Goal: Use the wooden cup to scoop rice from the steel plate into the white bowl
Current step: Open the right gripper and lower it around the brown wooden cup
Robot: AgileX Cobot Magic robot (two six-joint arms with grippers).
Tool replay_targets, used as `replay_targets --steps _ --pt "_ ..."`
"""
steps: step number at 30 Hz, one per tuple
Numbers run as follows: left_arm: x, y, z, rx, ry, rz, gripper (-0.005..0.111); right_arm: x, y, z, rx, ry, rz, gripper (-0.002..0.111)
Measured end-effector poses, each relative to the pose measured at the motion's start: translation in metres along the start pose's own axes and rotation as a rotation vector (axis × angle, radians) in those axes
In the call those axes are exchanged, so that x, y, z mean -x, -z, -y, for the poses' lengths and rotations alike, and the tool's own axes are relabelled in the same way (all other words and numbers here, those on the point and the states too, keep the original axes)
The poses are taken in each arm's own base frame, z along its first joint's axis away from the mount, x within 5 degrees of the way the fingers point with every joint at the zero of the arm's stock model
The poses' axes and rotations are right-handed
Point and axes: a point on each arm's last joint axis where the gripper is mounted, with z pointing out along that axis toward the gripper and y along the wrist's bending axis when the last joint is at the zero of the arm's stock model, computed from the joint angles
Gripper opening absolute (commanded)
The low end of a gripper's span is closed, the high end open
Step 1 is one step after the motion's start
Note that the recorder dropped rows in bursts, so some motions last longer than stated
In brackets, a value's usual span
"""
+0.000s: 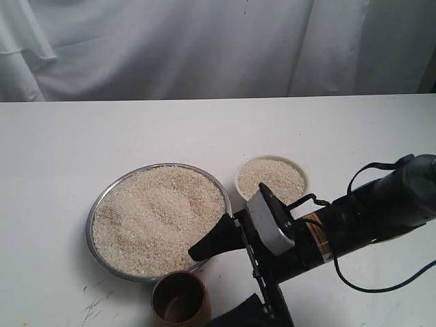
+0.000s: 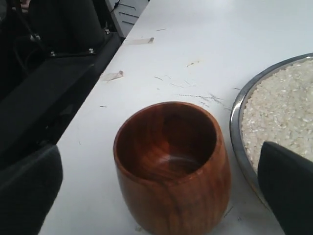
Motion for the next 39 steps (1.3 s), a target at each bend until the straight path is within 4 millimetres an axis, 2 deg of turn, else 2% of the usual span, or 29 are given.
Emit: replay_targets --steps 7,14,22,39 --pt "0.0 0.0 0.0 0.0 0.0 0.0 0.0 0.006 -0.001 0.006 0.01 -0.139 -0.006 0.105" --pt "0.0 0.0 0.0 0.0 0.0 0.0 0.0 0.018 -0.015 -0.004 0.049 -0.109 -0.05 0.105" --pt "0.0 0.0 0.0 0.0 0.0 0.0 0.0 0.044 -0.012 -0.005 0.009 -0.055 -0.13 0.105" --pt "0.0 0.0 0.0 0.0 0.0 0.0 0.0 0.04 -0.011 -0.001 -0.029 -0.058 -0.2 0.105"
